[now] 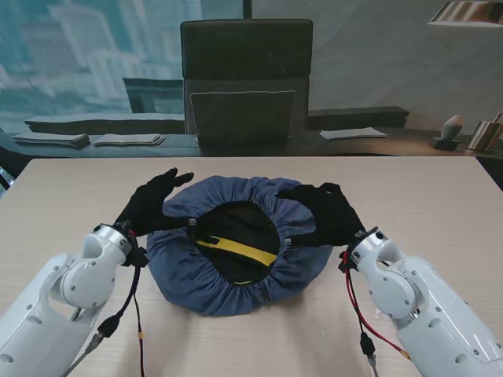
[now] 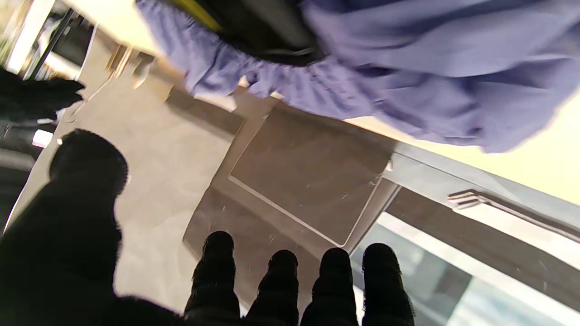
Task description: Fit a rain cover over a backpack
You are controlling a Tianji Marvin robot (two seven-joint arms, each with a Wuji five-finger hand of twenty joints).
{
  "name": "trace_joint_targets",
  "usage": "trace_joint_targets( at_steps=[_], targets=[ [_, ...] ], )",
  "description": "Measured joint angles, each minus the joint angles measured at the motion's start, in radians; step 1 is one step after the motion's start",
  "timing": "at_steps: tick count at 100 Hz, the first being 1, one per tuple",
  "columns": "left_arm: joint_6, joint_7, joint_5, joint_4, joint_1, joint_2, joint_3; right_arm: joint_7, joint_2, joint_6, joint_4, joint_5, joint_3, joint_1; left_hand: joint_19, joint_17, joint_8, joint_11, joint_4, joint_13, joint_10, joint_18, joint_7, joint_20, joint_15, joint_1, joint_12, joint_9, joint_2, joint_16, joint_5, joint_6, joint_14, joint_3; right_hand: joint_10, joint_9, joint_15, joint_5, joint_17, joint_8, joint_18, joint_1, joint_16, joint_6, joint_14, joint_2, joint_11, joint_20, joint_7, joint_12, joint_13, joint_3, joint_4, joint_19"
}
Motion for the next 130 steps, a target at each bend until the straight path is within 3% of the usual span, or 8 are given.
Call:
trace_joint_targets(
  at_steps=[14, 26, 40, 52, 57, 64, 72, 130],
  targets=[
    [-0.021, 0.145, -0.069, -0.003, 0.019, -0.020, 0.034, -0.071, -0.017, -0.023, -0.004, 0.159, 0.003, -0.024, -0.001, 0.001, 0.015, 0.040, 0.000, 0.000, -0.003, 0.000, 0.057, -0.001, 0.001, 0.052, 0.037, 0.000, 0.092, 0.012, 0.000, 0.001, 0.000, -0.201, 0.001, 0.044, 0.003, 0.032, 0.038, -0.043, -0.006, 0.063, -0.014, 0.076, -0.001, 0.057, 0.007, 0.011, 0.126, 0.000, 0.030, -0.055, 0.003, 0.041],
    [-0.048, 0.142, -0.125, -0.008, 0.024, -0.035, 0.073, -0.044, -0.041, 0.016, -0.050, 0.398, -0.013, -0.058, 0.027, 0.001, 0.041, 0.097, 0.021, 0.000, -0.014, 0.000, 0.117, 0.010, 0.047, 0.078, 0.047, 0.000, 0.133, 0.023, 0.000, -0.011, 0.000, -0.265, 0.001, 0.062, 0.002, 0.055, 0.048, -0.080, -0.047, 0.118, -0.025, 0.110, -0.002, 0.107, 0.012, -0.042, 0.174, 0.000, 0.035, -0.112, 0.002, 0.131],
    [-0.080, 0.136, -0.142, 0.004, 0.017, -0.041, 0.122, 0.004, -0.058, 0.124, -0.091, 0.500, -0.044, -0.083, 0.085, 0.002, 0.077, 0.138, 0.038, 0.001, -0.015, -0.009, 0.189, 0.037, 0.099, 0.116, 0.047, 0.005, 0.139, 0.023, 0.000, -0.042, 0.000, -0.308, 0.001, 0.077, 0.001, 0.083, 0.045, -0.080, -0.074, 0.193, -0.027, 0.120, -0.003, 0.151, 0.013, -0.103, 0.187, 0.000, 0.035, -0.187, 0.002, 0.179],
    [-0.084, 0.142, -0.239, 0.052, 0.003, -0.056, 0.150, -0.001, -0.078, 0.182, -0.109, 0.697, -0.057, -0.107, 0.086, 0.002, 0.137, 0.152, 0.049, 0.001, -0.025, -0.010, 0.305, 0.037, 0.099, 0.140, 0.056, 0.017, 0.142, 0.023, 0.000, -0.110, 0.001, -0.316, 0.001, 0.077, 0.000, 0.084, 0.035, -0.080, -0.080, 0.253, -0.036, 0.120, -0.004, 0.188, 0.013, -0.141, 0.187, 0.000, 0.035, -0.255, 0.005, 0.185],
    [-0.086, 0.132, -0.238, 0.069, -0.001, -0.060, 0.150, -0.012, -0.087, 0.182, -0.110, 0.690, -0.058, -0.114, 0.083, 0.002, 0.137, 0.149, 0.049, 0.001, -0.026, -0.010, 0.295, 0.037, 0.094, 0.139, 0.045, 0.017, 0.142, 0.023, 0.000, -0.099, 0.001, -0.316, 0.001, 0.077, 0.000, 0.106, 0.035, -0.080, -0.082, 0.254, -0.036, 0.118, -0.010, 0.188, 0.013, -0.142, 0.195, 0.000, 0.035, -0.259, 0.011, 0.185],
    [-0.086, 0.104, -0.219, 0.082, -0.003, -0.059, 0.148, -0.032, -0.095, 0.180, -0.106, 0.623, -0.057, -0.117, 0.082, 0.002, 0.124, 0.139, 0.050, 0.001, -0.026, -0.010, 0.245, 0.032, 0.084, 0.139, 0.037, 0.017, 0.142, 0.023, -0.010, -0.068, 0.001, -0.316, 0.001, 0.083, 0.000, 0.133, 0.034, -0.080, -0.082, 0.202, -0.036, 0.104, -0.011, 0.146, 0.013, -0.142, 0.193, 0.000, 0.035, -0.031, 0.013, 0.185],
    [-0.084, 0.102, -0.217, 0.097, -0.007, -0.059, 0.151, -0.035, -0.098, 0.173, -0.096, 0.606, -0.054, -0.116, 0.082, 0.002, 0.116, 0.139, 0.060, 0.001, -0.026, -0.010, 0.245, 0.024, 0.084, 0.140, 0.036, 0.017, 0.142, 0.023, -0.010, -0.046, 0.001, -0.317, 0.001, 0.092, 0.000, 0.183, 0.032, -0.080, -0.078, 0.200, -0.037, 0.073, -0.011, 0.133, 0.012, -0.142, 0.199, 0.000, 0.035, 0.055, 0.012, 0.184],
    [-0.066, 0.111, -0.254, 0.123, -0.023, -0.062, 0.168, -0.044, -0.095, 0.157, -0.073, 0.578, -0.040, -0.110, 0.082, 0.002, 0.115, 0.139, 0.060, 0.001, -0.026, 0.001, 0.235, 0.024, 0.084, 0.139, 0.036, 0.017, 0.142, 0.023, -0.010, -0.043, 0.001, -0.317, 0.001, 0.113, 0.000, 0.221, 0.029, -0.079, -0.070, 0.200, -0.037, 0.056, -0.011, 0.117, 0.010, -0.142, 0.199, 0.000, 0.035, 0.051, 0.012, 0.180]
  ],
)
